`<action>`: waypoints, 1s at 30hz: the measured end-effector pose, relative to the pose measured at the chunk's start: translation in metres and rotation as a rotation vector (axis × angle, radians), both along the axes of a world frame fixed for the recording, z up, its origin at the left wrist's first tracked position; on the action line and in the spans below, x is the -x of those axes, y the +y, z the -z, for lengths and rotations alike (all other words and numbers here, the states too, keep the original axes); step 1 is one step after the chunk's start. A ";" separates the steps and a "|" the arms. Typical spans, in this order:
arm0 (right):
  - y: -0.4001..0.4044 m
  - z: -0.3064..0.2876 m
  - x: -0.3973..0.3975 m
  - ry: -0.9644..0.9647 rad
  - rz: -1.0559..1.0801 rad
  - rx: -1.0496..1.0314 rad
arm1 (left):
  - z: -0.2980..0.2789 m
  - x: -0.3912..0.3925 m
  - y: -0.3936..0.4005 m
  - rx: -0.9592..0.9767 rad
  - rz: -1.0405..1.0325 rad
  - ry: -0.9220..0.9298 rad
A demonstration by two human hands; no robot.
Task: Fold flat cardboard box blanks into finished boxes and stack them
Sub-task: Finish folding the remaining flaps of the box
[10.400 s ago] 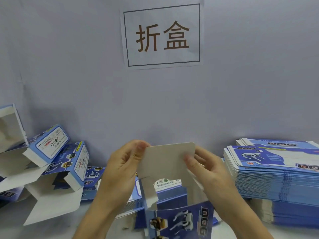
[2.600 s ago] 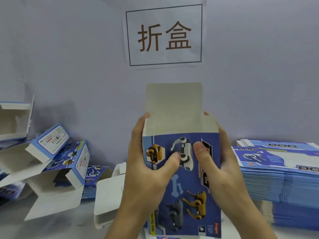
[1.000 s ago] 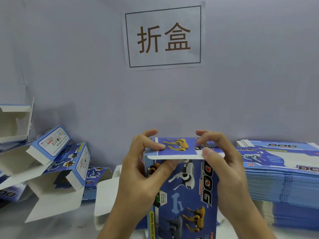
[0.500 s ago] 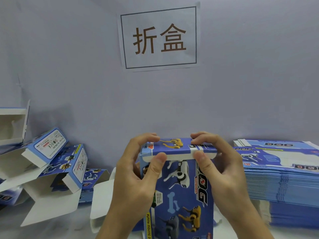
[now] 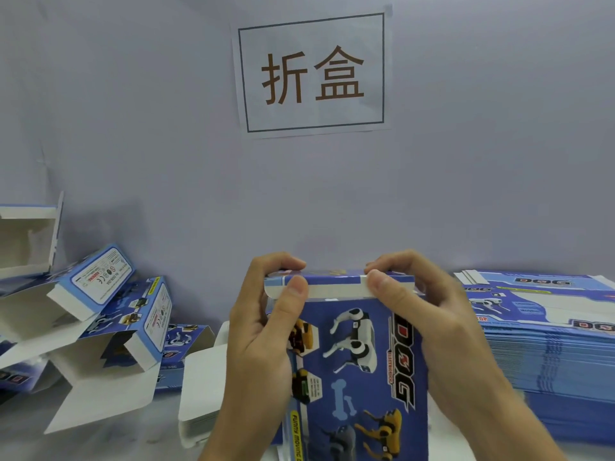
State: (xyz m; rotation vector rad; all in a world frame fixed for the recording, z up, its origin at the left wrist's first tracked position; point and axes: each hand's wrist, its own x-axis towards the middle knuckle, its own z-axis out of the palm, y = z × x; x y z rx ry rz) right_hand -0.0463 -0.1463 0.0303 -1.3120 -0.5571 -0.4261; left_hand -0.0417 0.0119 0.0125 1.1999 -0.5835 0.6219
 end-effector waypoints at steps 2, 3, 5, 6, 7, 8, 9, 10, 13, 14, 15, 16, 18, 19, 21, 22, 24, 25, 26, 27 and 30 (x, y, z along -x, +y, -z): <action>-0.003 -0.002 0.000 0.013 0.003 0.004 | 0.001 0.000 -0.001 0.012 0.019 0.002; -0.003 -0.002 0.001 0.009 0.009 0.006 | 0.001 -0.001 -0.002 0.018 0.027 -0.002; -0.002 -0.002 0.001 0.000 0.032 0.017 | 0.002 -0.002 -0.002 0.016 0.017 -0.017; -0.001 -0.002 0.002 -0.003 0.040 0.021 | 0.002 -0.002 -0.002 0.017 0.012 -0.021; 0.000 -0.002 0.003 -0.005 0.040 0.024 | 0.002 -0.002 -0.002 0.016 0.007 -0.024; 0.000 -0.002 0.003 -0.004 0.030 0.024 | 0.002 -0.002 -0.002 0.012 0.003 -0.029; -0.001 -0.002 0.003 0.001 0.011 0.020 | 0.002 -0.002 -0.002 0.003 -0.003 -0.035; -0.002 -0.002 0.003 0.010 -0.011 0.009 | 0.002 -0.002 -0.002 -0.011 -0.012 -0.041; -0.003 0.001 -0.001 0.056 -0.046 -0.048 | 0.002 -0.002 0.001 -0.064 -0.017 -0.032; -0.004 0.002 -0.002 0.069 -0.043 -0.057 | 0.003 -0.003 0.002 -0.080 0.002 -0.018; -0.004 0.003 -0.003 0.077 -0.039 -0.061 | 0.003 -0.004 0.004 -0.090 0.031 -0.007; -0.004 0.004 -0.004 0.084 -0.035 -0.062 | 0.003 -0.006 0.005 -0.094 0.068 -0.002; -0.005 0.005 -0.004 0.096 -0.034 -0.063 | 0.003 -0.008 0.009 -0.078 0.134 0.006; -0.006 0.005 -0.004 0.098 -0.043 -0.063 | 0.003 -0.009 0.011 -0.077 0.150 0.016; -0.007 0.005 -0.004 0.095 -0.073 -0.066 | 0.003 -0.011 0.012 -0.089 0.170 0.057; -0.007 0.006 -0.004 0.092 -0.086 -0.072 | 0.002 -0.011 0.011 -0.089 0.169 0.083; -0.008 0.006 -0.004 0.077 -0.114 -0.093 | 0.000 -0.011 0.008 -0.079 0.120 0.089; -0.007 0.006 -0.004 0.066 -0.123 -0.106 | -0.001 -0.010 0.007 -0.077 0.096 0.073; -0.006 0.006 -0.004 0.056 -0.125 -0.111 | -0.003 -0.009 0.005 -0.082 0.085 0.056; -0.006 0.007 -0.005 0.046 -0.122 -0.113 | -0.005 -0.008 0.005 -0.089 0.084 0.045; -0.006 0.007 -0.004 0.028 -0.116 -0.141 | -0.007 -0.007 0.005 -0.066 0.106 0.060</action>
